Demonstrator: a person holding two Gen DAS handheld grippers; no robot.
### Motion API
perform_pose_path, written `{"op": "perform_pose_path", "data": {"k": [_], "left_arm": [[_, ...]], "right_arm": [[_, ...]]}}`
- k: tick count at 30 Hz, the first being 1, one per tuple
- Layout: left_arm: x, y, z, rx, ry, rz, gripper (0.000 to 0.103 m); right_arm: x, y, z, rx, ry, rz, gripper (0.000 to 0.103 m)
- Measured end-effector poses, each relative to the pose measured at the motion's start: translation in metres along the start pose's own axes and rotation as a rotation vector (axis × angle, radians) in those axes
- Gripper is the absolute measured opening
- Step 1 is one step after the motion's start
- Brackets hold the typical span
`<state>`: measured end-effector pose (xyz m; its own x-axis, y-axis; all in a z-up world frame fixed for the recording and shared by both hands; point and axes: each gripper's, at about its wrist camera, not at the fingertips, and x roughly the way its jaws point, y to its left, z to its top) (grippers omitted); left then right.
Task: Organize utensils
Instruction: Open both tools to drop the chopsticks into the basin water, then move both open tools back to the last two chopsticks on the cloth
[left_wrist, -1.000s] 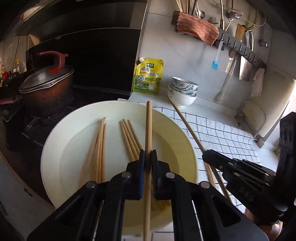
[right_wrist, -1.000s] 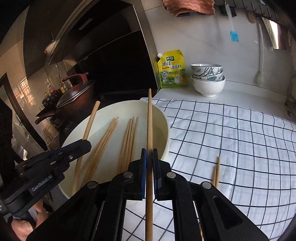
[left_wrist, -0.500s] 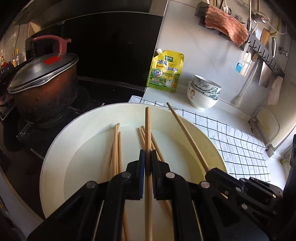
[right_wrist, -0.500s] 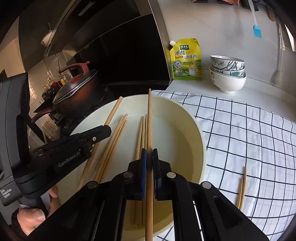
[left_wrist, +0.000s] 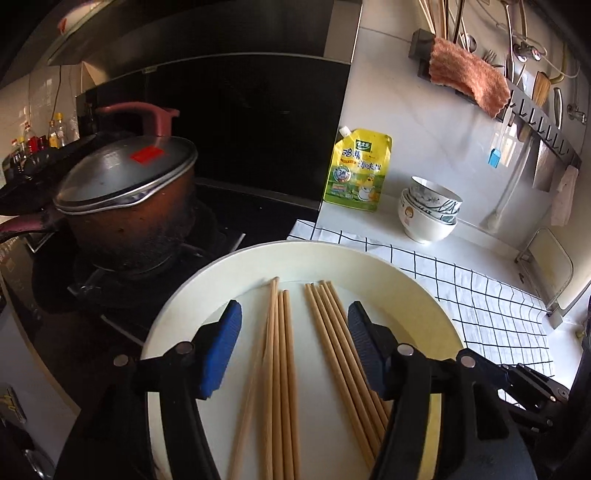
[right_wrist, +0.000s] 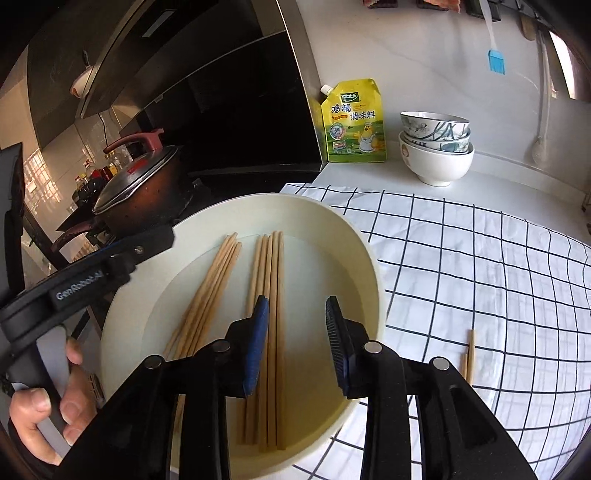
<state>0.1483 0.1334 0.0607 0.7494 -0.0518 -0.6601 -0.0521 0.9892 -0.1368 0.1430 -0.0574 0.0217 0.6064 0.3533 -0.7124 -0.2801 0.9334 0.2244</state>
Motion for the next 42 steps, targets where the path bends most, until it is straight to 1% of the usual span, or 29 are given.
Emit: {"op": "perform_pose_path", "data": {"k": [4, 9, 17, 20, 23, 25, 27, 32, 35, 40, 42], "left_arm": [[-0.016, 0.002, -0.011, 0.005, -0.008, 0.008, 0.059], [-0.034, -0.004, -0.034, 0.007, -0.012, 0.003, 0.063], [-0.055, -0.023, -0.069, 0.019, 0.01, -0.023, 0.067], [-0.062, -0.035, -0.08, 0.031, 0.024, -0.046, 0.067], [-0.069, -0.048, -0.092, 0.036, 0.028, -0.07, 0.068], [-0.074, -0.059, -0.1, 0.046, 0.028, -0.081, 0.069], [-0.077, -0.07, -0.108, 0.058, 0.027, -0.089, 0.075], [-0.083, -0.097, -0.126, 0.101, 0.02, -0.101, 0.076], [-0.085, -0.111, -0.137, 0.139, 0.023, -0.099, 0.08], [-0.083, -0.126, -0.157, 0.183, 0.065, -0.095, 0.081], [-0.082, -0.129, -0.162, 0.186, 0.07, -0.094, 0.085]], "right_arm": [[-0.015, -0.004, -0.01, 0.0, -0.019, 0.002, 0.031], [-0.034, -0.008, -0.027, 0.009, -0.04, 0.0, 0.032], [-0.065, -0.025, -0.06, 0.012, -0.053, -0.052, 0.036], [-0.081, -0.036, -0.072, 0.017, -0.066, -0.087, 0.04], [-0.097, -0.048, -0.087, 0.02, -0.081, -0.122, 0.041], [-0.104, -0.057, -0.097, 0.033, -0.075, -0.137, 0.041], [-0.108, -0.069, -0.108, 0.056, -0.065, -0.151, 0.041], [-0.114, -0.089, -0.133, 0.085, -0.037, -0.197, 0.041], [-0.116, -0.095, -0.145, 0.09, -0.024, -0.217, 0.047], [-0.116, -0.1, -0.154, 0.085, -0.017, -0.227, 0.049], [-0.116, -0.101, -0.157, 0.081, -0.016, -0.234, 0.051]]}}
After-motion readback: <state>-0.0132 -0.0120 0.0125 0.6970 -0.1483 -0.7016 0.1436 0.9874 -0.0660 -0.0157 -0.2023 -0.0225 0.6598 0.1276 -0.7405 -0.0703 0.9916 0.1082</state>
